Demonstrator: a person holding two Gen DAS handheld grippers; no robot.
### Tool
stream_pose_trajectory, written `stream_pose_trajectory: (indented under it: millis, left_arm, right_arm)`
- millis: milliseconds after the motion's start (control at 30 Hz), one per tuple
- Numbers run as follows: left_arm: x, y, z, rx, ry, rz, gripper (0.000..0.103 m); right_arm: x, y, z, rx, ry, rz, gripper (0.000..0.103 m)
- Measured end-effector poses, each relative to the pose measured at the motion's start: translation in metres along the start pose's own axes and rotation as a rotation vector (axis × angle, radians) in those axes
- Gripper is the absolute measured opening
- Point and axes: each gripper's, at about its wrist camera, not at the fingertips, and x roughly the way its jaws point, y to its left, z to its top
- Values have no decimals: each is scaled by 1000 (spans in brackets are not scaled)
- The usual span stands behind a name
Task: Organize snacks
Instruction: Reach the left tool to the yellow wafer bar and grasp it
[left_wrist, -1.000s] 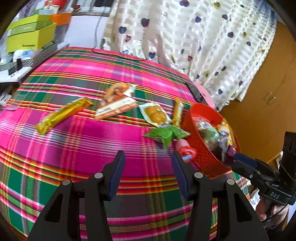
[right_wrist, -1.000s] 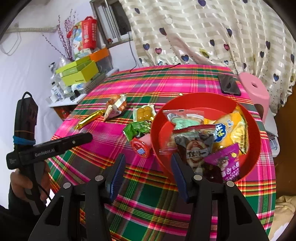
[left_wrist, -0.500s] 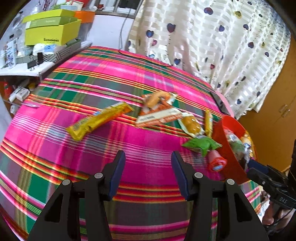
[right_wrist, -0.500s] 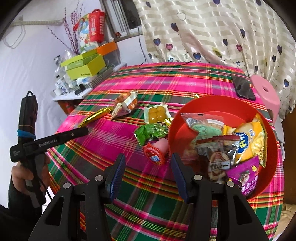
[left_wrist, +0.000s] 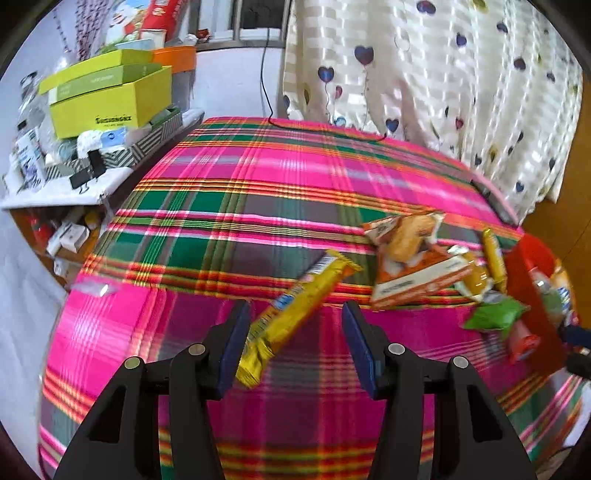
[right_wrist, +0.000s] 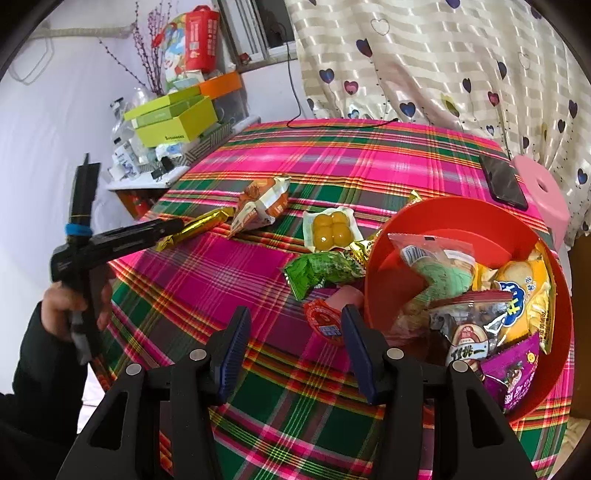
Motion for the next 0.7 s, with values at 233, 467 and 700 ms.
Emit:
stream_pose_trajectory:
  millis: [233, 467, 700]
  left_arm:
    - [32, 0, -5, 72, 86, -20, 53]
    - [22, -15, -17, 78, 75, -102, 53]
    - [28, -10, -10, -4, 64, -70, 53]
  right_arm:
    - [12, 7, 6, -13, 21, -4, 49]
    - [28, 17, 18, -43, 35, -3, 49]
    - [47, 28, 41, -60, 30, 2, 49]
